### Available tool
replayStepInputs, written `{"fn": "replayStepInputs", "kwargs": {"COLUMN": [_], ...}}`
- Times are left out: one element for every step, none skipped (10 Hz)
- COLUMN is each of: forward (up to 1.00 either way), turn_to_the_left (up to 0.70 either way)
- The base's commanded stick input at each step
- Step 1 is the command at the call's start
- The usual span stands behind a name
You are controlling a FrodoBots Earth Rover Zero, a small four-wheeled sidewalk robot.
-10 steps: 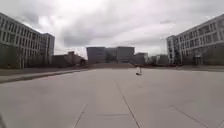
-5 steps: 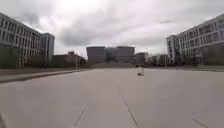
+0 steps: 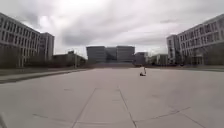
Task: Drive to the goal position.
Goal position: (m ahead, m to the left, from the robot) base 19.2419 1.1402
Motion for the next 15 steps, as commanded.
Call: {"fn": "replayStepInputs", "kwargs": {"forward": [1.00,1.00,1.00,1.00,1.00,1.00,1.00,1.00,1.00,1.00,1.00,1.00,1.00,1.00,1.00], "turn_to_the_left": [-0.02,-0.13,-0.25,-0.34,-0.03,0.00,0.00,0.00,0.00,0.00,0.00,0.00,0.00,0.00,0.00]}}
